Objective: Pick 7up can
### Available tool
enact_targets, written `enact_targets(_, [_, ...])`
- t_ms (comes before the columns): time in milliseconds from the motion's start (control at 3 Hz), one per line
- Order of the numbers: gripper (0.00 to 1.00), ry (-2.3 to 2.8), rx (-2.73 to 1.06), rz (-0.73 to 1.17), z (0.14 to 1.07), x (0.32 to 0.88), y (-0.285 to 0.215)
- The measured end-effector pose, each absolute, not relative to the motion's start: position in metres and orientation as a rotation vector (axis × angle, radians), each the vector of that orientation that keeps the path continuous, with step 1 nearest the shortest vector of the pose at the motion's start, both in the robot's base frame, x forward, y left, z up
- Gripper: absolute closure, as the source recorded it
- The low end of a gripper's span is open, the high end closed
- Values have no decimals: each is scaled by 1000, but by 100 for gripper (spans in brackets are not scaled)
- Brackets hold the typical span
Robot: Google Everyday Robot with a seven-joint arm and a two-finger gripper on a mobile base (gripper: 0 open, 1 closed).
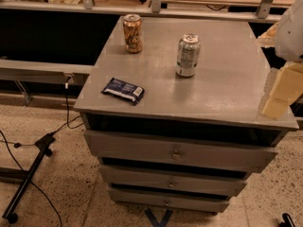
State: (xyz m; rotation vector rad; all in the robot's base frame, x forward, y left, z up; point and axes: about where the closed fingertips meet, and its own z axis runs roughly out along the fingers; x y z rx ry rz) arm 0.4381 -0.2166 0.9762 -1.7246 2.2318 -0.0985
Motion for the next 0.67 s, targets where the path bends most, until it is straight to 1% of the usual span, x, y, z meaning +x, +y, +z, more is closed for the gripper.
enact_targets(333, [0, 2232, -1724, -99, 976, 438, -217])
enact_targets(667, [0, 2193, -1655, -60, 984, 461, -213])
